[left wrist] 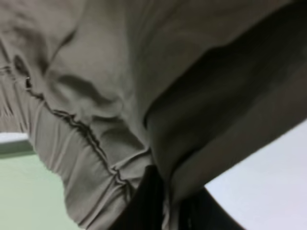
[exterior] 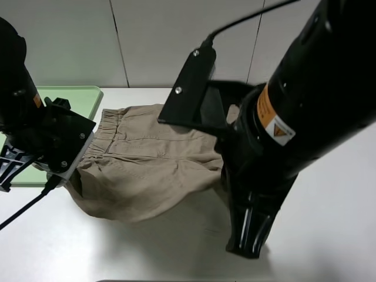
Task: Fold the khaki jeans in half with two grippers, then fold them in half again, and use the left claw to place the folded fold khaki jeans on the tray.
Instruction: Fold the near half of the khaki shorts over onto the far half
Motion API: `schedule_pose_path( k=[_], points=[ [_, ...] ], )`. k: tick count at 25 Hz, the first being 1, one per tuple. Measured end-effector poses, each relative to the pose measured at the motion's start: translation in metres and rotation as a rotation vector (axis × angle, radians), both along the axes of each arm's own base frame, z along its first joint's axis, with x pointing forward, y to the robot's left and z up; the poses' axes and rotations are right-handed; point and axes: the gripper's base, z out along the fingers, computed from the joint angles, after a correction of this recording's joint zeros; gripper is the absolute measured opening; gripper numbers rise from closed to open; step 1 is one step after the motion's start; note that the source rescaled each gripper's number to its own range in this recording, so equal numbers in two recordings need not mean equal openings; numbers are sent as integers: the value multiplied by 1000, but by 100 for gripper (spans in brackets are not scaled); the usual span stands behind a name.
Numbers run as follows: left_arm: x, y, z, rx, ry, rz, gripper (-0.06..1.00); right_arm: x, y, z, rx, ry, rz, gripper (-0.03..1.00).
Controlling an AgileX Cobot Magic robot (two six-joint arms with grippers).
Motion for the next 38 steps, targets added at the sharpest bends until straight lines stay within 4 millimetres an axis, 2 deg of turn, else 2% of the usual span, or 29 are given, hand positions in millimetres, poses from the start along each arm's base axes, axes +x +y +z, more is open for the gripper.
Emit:
schedule_pose_path(
  k=[3, 9, 13, 17, 23, 30, 35, 38],
  points=[
    [0, 0, 0, -3, -5, -1, 0, 16, -5, 8, -9, -73, -12, 0],
    [7, -2, 0, -45, -69, 2, 0, 69, -36, 12, -13, -143, -105, 0],
    [23, 7, 2, -134, -180, 115, 0, 99, -55, 15, 23, -211, -122, 0],
    [43, 22, 2, -213, -300, 212, 0, 119, -59, 15, 67, -282, -98, 0],
    [71, 33, -22, -243, -378, 235, 0, 142, -45, -9, 25, -341, 30, 0],
    [102, 31, -46, -349, -547, 206, 0, 172, -33, -45, 20, -378, 86, 0],
    [117, 27, -67, -411, -622, 184, 0, 194, -39, -69, 28, -370, 61, 0],
    [122, 24, -79, -433, -640, 176, 0, 209, -50, -77, 39, -393, 42, 0]
  ],
)
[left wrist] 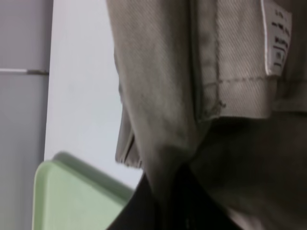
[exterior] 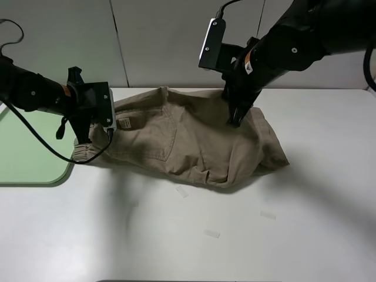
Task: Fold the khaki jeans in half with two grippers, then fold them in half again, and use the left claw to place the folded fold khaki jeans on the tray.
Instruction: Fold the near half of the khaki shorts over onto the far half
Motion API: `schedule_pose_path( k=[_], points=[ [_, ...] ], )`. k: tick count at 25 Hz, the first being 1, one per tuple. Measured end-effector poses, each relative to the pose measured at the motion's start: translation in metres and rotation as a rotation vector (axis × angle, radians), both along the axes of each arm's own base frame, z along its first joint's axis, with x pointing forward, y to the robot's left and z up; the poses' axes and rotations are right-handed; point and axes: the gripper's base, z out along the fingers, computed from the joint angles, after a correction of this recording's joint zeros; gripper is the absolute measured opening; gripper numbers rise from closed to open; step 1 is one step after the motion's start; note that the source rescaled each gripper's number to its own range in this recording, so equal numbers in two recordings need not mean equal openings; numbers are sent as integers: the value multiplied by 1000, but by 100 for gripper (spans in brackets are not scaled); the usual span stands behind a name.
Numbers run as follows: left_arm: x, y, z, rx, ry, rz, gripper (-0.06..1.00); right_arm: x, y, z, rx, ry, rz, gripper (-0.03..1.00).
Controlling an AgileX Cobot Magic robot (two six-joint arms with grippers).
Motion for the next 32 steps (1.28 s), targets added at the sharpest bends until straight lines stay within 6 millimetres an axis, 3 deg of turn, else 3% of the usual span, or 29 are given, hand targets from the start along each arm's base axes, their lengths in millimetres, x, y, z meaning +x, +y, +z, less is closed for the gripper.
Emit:
schedule_pose_path(
  k=[11, 19, 28, 32],
  points=[
    [7, -4, -1, -21, -95, -36, 0, 37, -42, -16, 1, -75, -35, 0],
    [8, -5, 0, -23, -119, -48, 0, 45, -53, -31, -81, -75, 19, 0],
    [9, -5, 1, -27, -136, -53, 0, 50, -60, -30, -77, -99, 22, 0],
    [9, -5, 1, -27, -134, -51, 0, 50, -60, -31, -87, -104, 33, 7]
  ],
)
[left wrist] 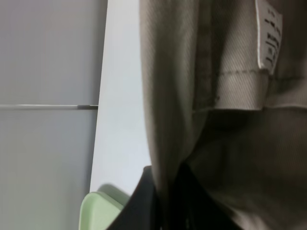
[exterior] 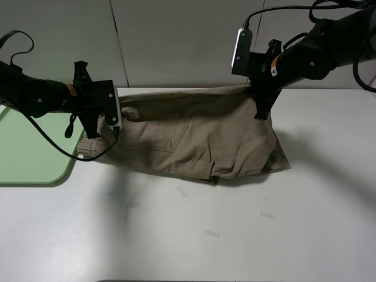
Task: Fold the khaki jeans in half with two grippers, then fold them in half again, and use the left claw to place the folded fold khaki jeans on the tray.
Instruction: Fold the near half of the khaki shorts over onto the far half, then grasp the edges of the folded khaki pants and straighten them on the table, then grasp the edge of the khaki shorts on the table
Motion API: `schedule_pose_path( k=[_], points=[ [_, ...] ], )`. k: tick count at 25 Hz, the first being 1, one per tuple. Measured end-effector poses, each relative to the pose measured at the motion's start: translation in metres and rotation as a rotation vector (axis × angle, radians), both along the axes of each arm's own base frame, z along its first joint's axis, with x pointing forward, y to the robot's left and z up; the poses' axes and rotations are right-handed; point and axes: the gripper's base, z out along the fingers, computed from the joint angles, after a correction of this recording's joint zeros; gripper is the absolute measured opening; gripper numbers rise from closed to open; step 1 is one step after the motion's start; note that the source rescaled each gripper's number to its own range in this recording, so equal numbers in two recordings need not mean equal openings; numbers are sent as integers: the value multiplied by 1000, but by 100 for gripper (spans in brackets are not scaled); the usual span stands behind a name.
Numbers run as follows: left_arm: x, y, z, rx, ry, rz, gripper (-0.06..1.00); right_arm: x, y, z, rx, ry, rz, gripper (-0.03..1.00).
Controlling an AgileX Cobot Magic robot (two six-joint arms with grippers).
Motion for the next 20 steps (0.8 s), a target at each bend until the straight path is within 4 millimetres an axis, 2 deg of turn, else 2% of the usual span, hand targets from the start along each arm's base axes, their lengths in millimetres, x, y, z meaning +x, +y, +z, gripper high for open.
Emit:
schedule_pose_path(
  k=[3, 4, 5, 6, 7, 8, 10, 12, 14, 16, 20],
  points=[
    [0, 0, 0, 1, 4, 2, 0, 0, -1, 0, -12, -1, 7, 16],
    [0, 0, 0, 1, 4, 2, 2, 1, -2, -1, -13, -1, 5, 23],
    [0, 0, 0, 1, 4, 2, 5, 1, -2, -1, -14, -1, 3, 33],
    [0, 0, 0, 1, 4, 2, 10, 1, -4, -1, -16, -2, 1, 50],
    [0, 0, 0, -1, 4, 3, 18, 1, -4, -1, -18, -2, 1, 69],
    [0, 0, 0, -2, 4, 4, 30, 2, -4, 0, -18, -5, 4, 80],
    [0, 0, 0, -14, 7, 15, 56, 2, -3, 0, -8, -12, 7, 93],
    [1, 0, -2, -43, 2, 30, 82, 2, -2, 1, 0, -17, 8, 98],
    [2, 0, -6, -68, 12, 49, 93, 2, -2, 1, 5, -19, 7, 99],
    [2, -1, -10, -73, 24, 55, 97, 2, -2, 1, 4, -19, 7, 100],
    [2, -1, -14, -77, 28, 57, 99, 2, -2, 1, 3, -19, 8, 100]
  ],
)
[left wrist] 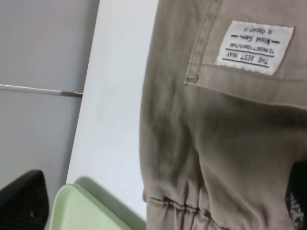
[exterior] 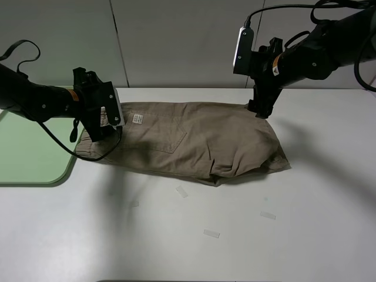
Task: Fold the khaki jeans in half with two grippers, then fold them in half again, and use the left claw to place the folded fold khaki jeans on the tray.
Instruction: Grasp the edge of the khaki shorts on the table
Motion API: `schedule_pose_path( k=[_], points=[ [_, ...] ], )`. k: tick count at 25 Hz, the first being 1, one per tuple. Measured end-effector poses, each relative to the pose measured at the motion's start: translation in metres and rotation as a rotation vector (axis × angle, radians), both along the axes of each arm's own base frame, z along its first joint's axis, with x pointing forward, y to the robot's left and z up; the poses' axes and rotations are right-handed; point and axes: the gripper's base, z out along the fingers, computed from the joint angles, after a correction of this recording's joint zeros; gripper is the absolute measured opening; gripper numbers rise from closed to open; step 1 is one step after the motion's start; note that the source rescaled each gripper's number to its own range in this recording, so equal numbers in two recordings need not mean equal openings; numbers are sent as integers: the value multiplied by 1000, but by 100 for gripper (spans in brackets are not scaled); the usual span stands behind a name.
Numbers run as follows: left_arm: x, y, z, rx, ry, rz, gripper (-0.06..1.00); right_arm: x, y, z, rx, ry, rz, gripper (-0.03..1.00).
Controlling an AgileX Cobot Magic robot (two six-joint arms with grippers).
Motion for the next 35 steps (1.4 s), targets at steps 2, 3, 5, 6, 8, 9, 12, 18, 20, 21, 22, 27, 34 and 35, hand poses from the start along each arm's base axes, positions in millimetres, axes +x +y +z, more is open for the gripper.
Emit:
schedule_pose_path(
  k=[2, 3, 5, 6, 8, 9, 12, 18, 20, 21, 22, 27, 34, 35],
  points=[
    [0, 0, 0, 0, -1, 0, 100, 0, 0, 0, 0, -1, 1, 100],
    [0, 0, 0, 0, 1, 0, 100, 0, 0, 0, 0, -1, 1, 100],
    [-1, 1, 0, 7, 14, 2, 100, 0, 0, 0, 0, -2, 2, 100],
    [-2, 1, 3, 13, 23, 5, 100, 0, 0, 0, 0, -1, 1, 100],
    [-4, 2, 11, 20, 26, 9, 100, 0, 0, 1, 4, 3, -9, 100],
    [-5, 3, 18, 18, 17, 14, 100, -1, -1, 2, 17, 11, -26, 100],
    [-10, 6, 42, -19, 14, 77, 100, -5, -2, 14, 107, 24, -113, 100],
    [-40, 13, 97, -246, 145, 295, 100, -21, -7, 39, 334, 130, -351, 100],
    [-53, 12, 115, -333, 186, 330, 100, -28, -8, 45, 377, 182, -407, 100],
    [-61, 12, 125, -369, 204, 338, 100, -32, -9, 49, 402, 206, -432, 100],
    [-69, 12, 134, -408, 222, 347, 100, -36, -9, 52, 420, 231, -453, 100],
    [-106, 13, 172, -556, 288, 390, 100, -57, -8, 70, 527, 369, -540, 100],
    [-166, 30, 208, -620, 352, 542, 100, -89, -10, 102, 609, 486, -571, 100],
    [-176, 33, 212, -627, 360, 578, 100, -94, -11, 108, 624, 488, -574, 100]
  ],
)
